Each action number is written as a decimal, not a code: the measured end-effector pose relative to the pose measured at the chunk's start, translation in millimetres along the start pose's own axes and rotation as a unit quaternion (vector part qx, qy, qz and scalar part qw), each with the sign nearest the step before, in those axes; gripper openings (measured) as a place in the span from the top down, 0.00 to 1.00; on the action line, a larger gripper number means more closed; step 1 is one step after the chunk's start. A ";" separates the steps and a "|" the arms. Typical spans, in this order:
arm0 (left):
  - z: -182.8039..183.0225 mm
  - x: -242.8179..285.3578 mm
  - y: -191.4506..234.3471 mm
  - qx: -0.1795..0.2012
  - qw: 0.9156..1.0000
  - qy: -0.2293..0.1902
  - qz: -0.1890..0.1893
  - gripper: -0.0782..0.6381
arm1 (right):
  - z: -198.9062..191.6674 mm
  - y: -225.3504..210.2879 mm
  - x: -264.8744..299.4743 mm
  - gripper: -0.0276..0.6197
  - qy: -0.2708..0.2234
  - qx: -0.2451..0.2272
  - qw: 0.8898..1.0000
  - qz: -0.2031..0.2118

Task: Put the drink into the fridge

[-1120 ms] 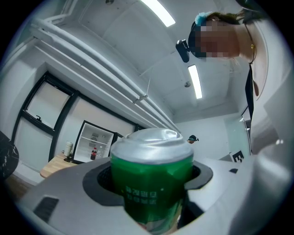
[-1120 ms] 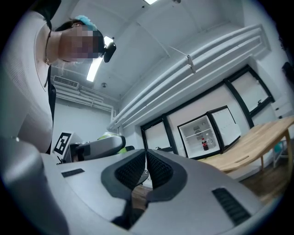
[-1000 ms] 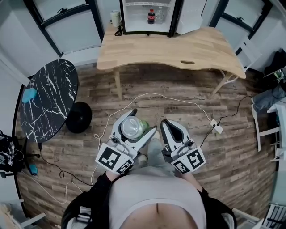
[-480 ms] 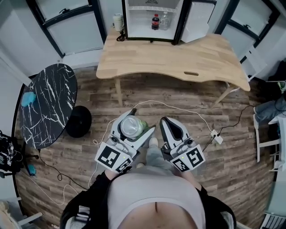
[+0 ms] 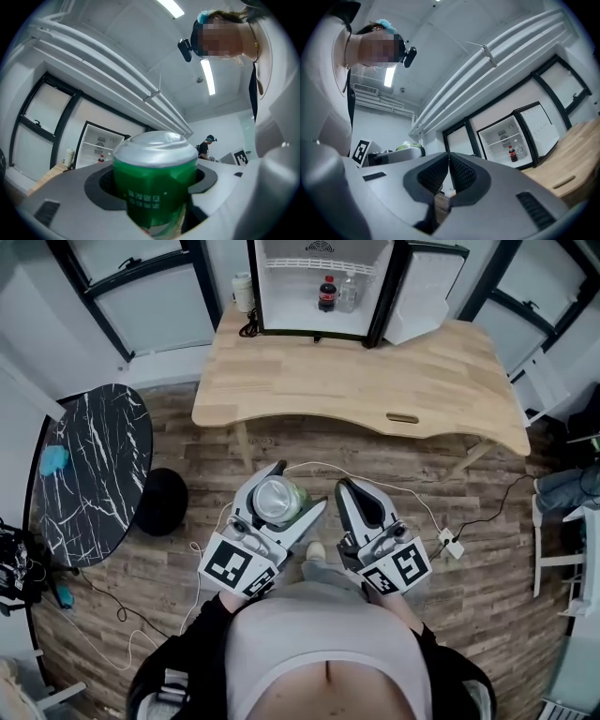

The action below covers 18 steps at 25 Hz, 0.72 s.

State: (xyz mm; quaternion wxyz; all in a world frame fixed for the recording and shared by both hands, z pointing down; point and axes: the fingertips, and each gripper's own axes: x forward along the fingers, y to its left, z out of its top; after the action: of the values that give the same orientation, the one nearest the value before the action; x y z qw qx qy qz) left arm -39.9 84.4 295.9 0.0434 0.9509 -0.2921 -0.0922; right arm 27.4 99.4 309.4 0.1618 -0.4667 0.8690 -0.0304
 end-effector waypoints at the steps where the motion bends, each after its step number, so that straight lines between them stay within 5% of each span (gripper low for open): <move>1: 0.7 7.2 4.3 0.000 1.000 -0.001 0.002 0.40 | 1.8 -6.3 4.6 0.91 -0.001 -0.001 1.000 0.003; 18: -9.5 86.0 38.4 0.004 1.000 -0.006 0.026 0.40 | 3.0 -81.9 45.7 0.91 0.008 0.006 0.999 0.042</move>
State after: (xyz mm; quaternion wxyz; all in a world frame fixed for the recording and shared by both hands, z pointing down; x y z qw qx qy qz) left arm 10.8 4.5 297.6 0.0404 0.9427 -0.3173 -0.0952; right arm 70.6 16.1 311.8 0.1586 -0.4284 0.8890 -0.0330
